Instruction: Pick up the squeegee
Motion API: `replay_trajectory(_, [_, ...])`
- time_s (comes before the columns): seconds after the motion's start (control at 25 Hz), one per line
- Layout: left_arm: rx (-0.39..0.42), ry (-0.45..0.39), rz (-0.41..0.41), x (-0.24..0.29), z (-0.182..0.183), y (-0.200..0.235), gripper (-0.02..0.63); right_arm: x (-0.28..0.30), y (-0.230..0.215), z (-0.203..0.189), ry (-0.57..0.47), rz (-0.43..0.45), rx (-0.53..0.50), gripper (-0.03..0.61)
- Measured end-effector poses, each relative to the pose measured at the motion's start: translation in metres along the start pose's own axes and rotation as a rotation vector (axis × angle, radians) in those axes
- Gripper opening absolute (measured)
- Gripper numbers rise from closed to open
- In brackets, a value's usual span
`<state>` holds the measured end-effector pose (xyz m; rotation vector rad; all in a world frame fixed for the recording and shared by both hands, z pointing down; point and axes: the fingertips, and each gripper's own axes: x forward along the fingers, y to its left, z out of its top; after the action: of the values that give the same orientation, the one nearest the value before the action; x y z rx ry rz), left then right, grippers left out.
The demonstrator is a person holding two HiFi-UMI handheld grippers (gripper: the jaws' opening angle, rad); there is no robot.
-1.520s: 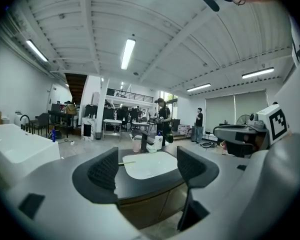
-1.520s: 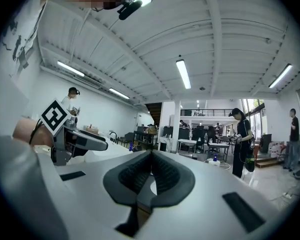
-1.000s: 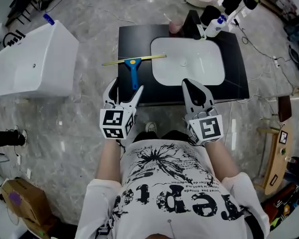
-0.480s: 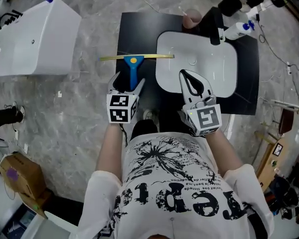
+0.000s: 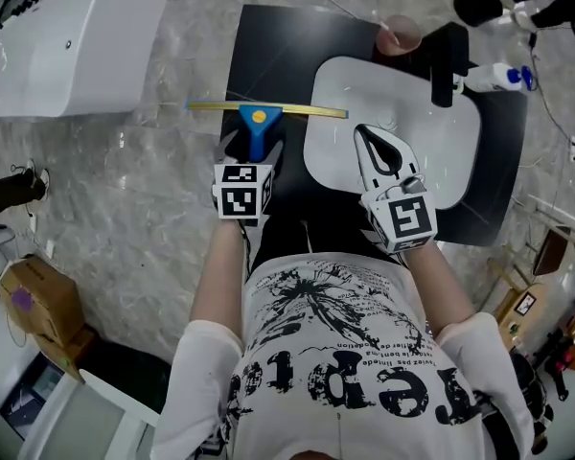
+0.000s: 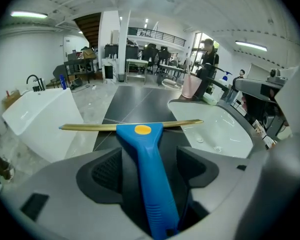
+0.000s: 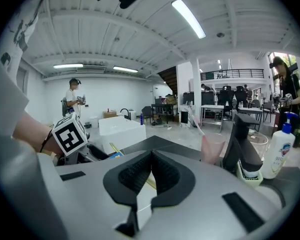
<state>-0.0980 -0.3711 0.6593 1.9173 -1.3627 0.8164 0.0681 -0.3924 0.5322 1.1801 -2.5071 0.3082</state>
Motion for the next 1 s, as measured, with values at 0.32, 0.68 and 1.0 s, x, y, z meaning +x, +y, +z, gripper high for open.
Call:
replay_trajectory(0.32, [-0.012, 0.077, 0.098, 0.008, -0.004, 0.017, 0.171, 0.008, -0.019, 0.0, 0.016, -0.005, 0.012, 0.014])
replay_trajectory(0.68, [-0.018, 0.063, 0.104, 0.001, -0.005, 0.018, 0.138, -0.004, -0.013, 0.011, 0.008, -0.057, 0.031, 0.014])
replay_trajectory(1.0, [0.052, -0.067, 0.057, -0.046, 0.023, 0.009, 0.137, -0.036, 0.013, 0.03, -0.038, -0.127, 0.014, 0.014])
